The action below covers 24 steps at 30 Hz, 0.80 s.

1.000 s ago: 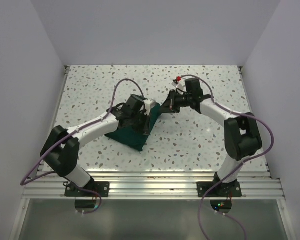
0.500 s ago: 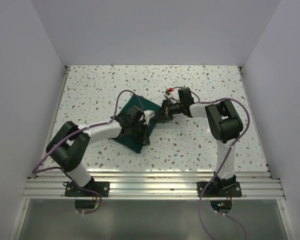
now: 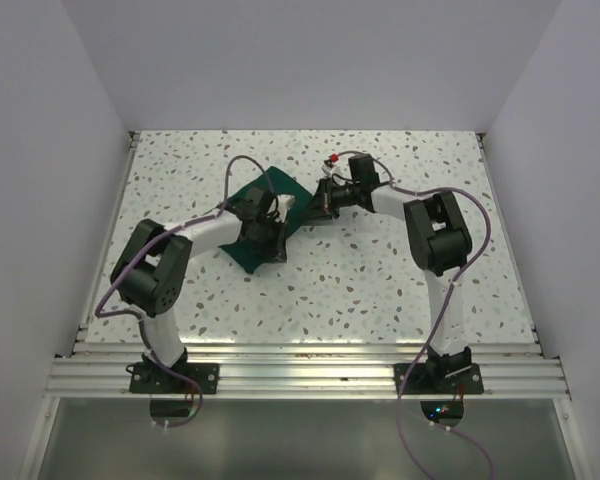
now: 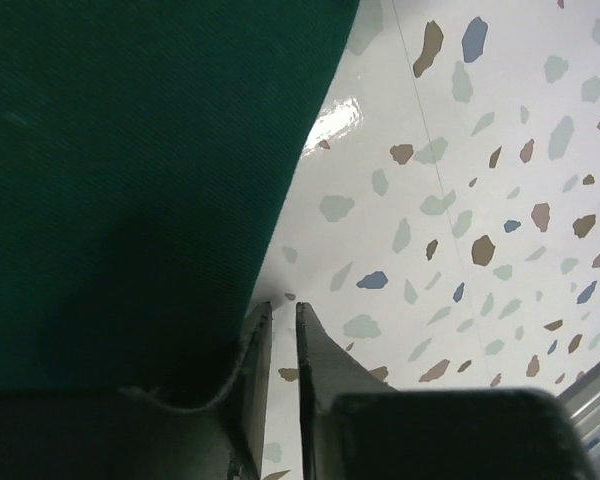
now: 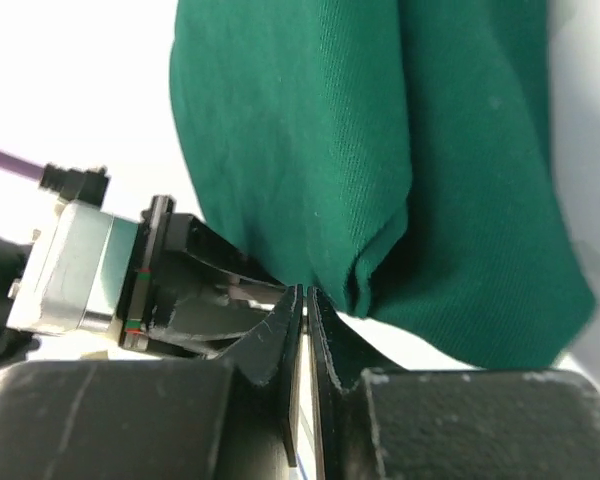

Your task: Prepare the surgical pack

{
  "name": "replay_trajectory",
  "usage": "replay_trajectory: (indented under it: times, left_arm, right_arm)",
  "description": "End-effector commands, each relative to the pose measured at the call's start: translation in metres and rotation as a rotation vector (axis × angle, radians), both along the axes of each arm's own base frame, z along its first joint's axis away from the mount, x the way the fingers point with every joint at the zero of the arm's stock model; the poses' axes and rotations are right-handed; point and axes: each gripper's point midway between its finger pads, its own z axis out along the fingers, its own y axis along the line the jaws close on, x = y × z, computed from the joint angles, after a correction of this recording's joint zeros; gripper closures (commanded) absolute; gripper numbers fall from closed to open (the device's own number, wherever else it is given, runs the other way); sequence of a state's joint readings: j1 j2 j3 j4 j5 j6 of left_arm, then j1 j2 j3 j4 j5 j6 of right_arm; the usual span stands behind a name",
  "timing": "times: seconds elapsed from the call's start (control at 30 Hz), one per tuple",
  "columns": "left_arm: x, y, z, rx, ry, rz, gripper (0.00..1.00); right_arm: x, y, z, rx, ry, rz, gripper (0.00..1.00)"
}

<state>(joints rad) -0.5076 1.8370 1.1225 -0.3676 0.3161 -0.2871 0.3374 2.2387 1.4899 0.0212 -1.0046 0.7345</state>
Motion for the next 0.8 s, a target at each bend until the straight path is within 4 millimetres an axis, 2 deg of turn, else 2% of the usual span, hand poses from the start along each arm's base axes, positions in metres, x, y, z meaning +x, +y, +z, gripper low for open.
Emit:
replay_trajectory:
  times: [0.0, 0.03, 0.07, 0.1, 0.13, 0.17, 0.2, 0.23, 0.27, 0.3, 0.33, 0.37, 0.4, 0.43, 0.5, 0.53, 0.57, 0.63, 0.67, 0.7, 0.77]
  left_arm:
    - [0.004, 0.002, 0.022, -0.012, -0.070, -0.052, 0.77]
    - [-0.004, -0.002, 0.028, -0.053, -0.056, -0.055, 0.75]
    - [-0.008, -0.004, 0.045, -0.093, -0.084, -0.056, 0.71]
    - [-0.020, -0.002, 0.043, -0.105, -0.076, -0.056, 0.65]
    - [-0.028, -0.004, 0.049, -0.135, -0.070, -0.041, 0.60]
    - [-0.041, 0.000, 0.058, -0.158, -0.095, -0.036, 0.50]
    - [-0.049, 0.001, 0.060, -0.164, -0.098, -0.028, 0.46]
    - [-0.054, 0.003, 0.063, -0.174, -0.100, -0.004, 0.39]
    - [-0.061, 0.005, 0.075, -0.200, -0.127, 0.000, 0.33]
    - [-0.071, 0.009, 0.067, -0.196, -0.114, 0.011, 0.33]
    - [-0.076, 0.011, 0.067, -0.206, -0.106, 0.030, 0.32]
    - [-0.079, 0.012, 0.074, -0.226, -0.126, 0.037, 0.20]
    - [-0.084, 0.014, 0.069, -0.226, -0.123, 0.044, 0.10]
    - [-0.085, 0.016, 0.070, -0.232, -0.124, 0.062, 0.01]
    - [-0.088, 0.017, 0.073, -0.256, -0.145, 0.081, 0.00]
    - [-0.088, 0.018, 0.074, -0.271, -0.144, 0.105, 0.00]
    - [-0.088, 0.017, 0.078, -0.295, -0.168, 0.113, 0.00]
    - [-0.087, 0.016, 0.084, -0.334, -0.176, 0.150, 0.00]
    - [-0.087, 0.016, 0.087, -0.361, -0.198, 0.161, 0.00]
    - [-0.087, 0.016, 0.089, -0.375, -0.203, 0.175, 0.00]
    - [-0.086, 0.013, 0.096, -0.448, -0.232, 0.207, 0.00]
  right_arm:
    - [0.001, -0.011, 0.020, -0.087, -0.035, -0.006, 0.91]
    - [-0.003, -0.013, 0.025, -0.099, -0.037, -0.007, 0.90]
    - [-0.007, -0.016, 0.029, -0.111, -0.040, -0.009, 0.89]
    - [-0.015, -0.021, 0.040, -0.132, -0.079, -0.006, 0.85]
    - [-0.027, -0.027, 0.040, -0.161, -0.052, -0.001, 0.83]
    - [-0.042, -0.035, 0.033, -0.193, -0.029, 0.004, 0.75]
    - [-0.048, -0.043, 0.039, -0.231, -0.083, 0.007, 0.70]
    - [-0.061, -0.052, 0.034, -0.287, -0.056, 0.007, 0.62]
    - [-0.069, -0.058, 0.030, -0.321, -0.049, 0.014, 0.54]
    - [-0.083, -0.069, 0.026, -0.376, -0.058, 0.017, 0.38]
    - [-0.087, -0.076, 0.022, -0.410, -0.065, 0.010, 0.29]
    - [-0.092, -0.082, 0.018, -0.441, -0.066, 0.004, 0.08]
    - [-0.102, -0.090, 0.009, -0.474, -0.060, 0.005, 0.01]
    - [-0.104, -0.096, 0.007, -0.508, -0.070, -0.010, 0.01]
    - [-0.121, -0.101, -0.006, -0.522, -0.021, -0.005, 0.01]
    - [-0.121, -0.100, -0.009, -0.507, -0.024, -0.013, 0.01]
    - [-0.133, -0.099, -0.013, -0.480, 0.007, -0.008, 0.01]
    - [-0.133, -0.094, -0.013, -0.438, -0.001, -0.029, 0.01]
    - [-0.147, -0.097, -0.017, -0.425, 0.011, -0.028, 0.01]
    - [-0.139, -0.090, -0.007, -0.361, -0.056, -0.055, 0.01]
    - [-0.148, -0.092, 0.003, -0.334, -0.121, -0.080, 0.01]
